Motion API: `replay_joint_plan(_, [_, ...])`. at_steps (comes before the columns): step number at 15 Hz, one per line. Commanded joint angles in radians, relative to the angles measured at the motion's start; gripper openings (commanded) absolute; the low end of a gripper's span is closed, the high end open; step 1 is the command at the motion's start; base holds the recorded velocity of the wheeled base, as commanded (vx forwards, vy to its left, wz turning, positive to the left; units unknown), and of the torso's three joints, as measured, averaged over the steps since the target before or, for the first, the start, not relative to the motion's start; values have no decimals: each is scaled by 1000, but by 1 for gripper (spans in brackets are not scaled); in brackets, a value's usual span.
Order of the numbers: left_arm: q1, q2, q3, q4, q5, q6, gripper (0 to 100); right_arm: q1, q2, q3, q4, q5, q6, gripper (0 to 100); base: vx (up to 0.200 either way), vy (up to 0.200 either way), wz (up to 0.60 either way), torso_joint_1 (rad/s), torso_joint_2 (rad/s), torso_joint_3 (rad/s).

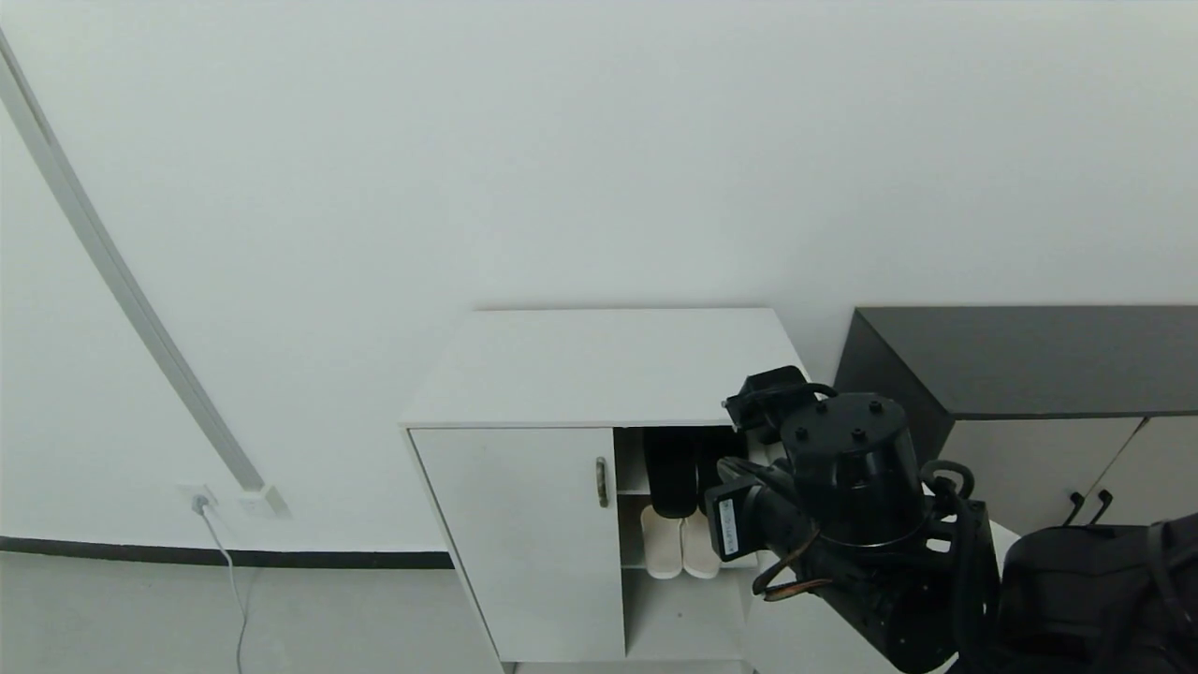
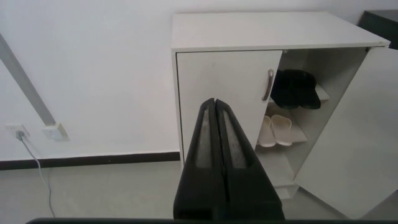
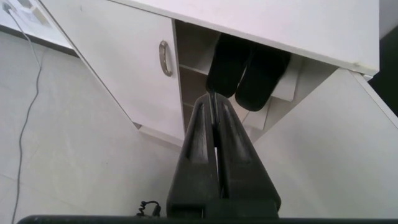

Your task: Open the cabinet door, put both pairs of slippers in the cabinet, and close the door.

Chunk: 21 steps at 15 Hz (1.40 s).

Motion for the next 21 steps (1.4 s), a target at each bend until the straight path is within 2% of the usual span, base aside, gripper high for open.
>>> replay_joint_plan(1, [0,2,0,0,-1,0,0,0,0,0,-1,-1,1,0,0,0,-600,-2,2,2])
replay_joint_plan(6, [0,0,0,0,1,0,0,-5,5,0,-1,-1,1,0,0,0,-600,7,0,0])
replay_joint_plan(13, [0,2,0,0,1,0,0,-11,11,0,-13,-1,-1,0,0,0,0,0,0,0])
replay_joint_plan(19, [0,0,0,0,1,0,0,-14,11,0,-13,-1,-1,0,-200,0,0,1,2,2])
replay_joint_plan(21, [0,0,0,0,1,-1,0,-26,10,-3,-13,-1,-5,0,0,0,0,0,0,0])
